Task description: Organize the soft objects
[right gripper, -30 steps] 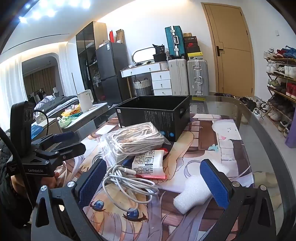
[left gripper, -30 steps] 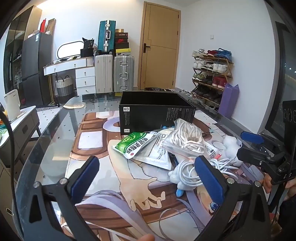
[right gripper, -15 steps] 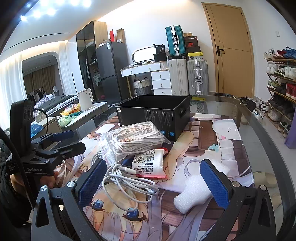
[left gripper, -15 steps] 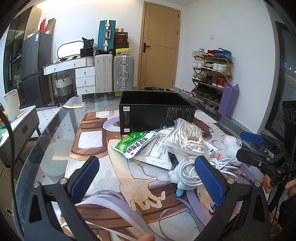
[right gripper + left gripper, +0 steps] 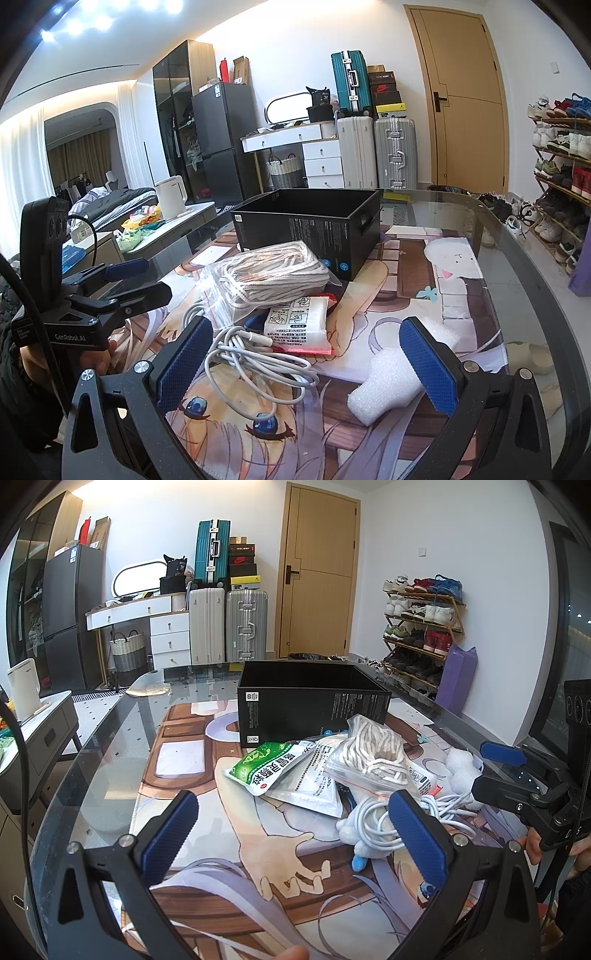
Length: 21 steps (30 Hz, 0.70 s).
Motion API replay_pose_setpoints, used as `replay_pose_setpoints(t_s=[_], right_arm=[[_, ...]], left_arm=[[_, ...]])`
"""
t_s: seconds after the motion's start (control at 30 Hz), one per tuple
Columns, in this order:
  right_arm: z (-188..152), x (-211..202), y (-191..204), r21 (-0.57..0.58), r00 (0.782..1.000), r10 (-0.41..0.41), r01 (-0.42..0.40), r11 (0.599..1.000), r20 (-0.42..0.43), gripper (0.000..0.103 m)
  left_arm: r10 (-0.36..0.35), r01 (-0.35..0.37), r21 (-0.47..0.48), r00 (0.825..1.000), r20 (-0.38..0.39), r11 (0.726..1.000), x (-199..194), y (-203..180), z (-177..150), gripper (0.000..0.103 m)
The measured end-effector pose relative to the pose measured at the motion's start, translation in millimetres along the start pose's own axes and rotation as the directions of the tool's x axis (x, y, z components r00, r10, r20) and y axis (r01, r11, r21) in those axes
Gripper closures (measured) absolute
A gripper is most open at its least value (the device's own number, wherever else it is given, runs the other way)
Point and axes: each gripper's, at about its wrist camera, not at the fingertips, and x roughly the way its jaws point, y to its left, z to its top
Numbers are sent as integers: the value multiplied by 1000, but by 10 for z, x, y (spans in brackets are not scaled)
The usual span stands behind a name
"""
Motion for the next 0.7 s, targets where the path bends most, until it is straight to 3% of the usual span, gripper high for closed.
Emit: replay_pose_setpoints(t_s=[0.7], right_arm=[[5, -2, 3, -2, 1000, -2, 2, 1000, 0, 0]], left_arm=[[1, -1, 2, 1000, -1, 1000, 1, -1, 0, 0]])
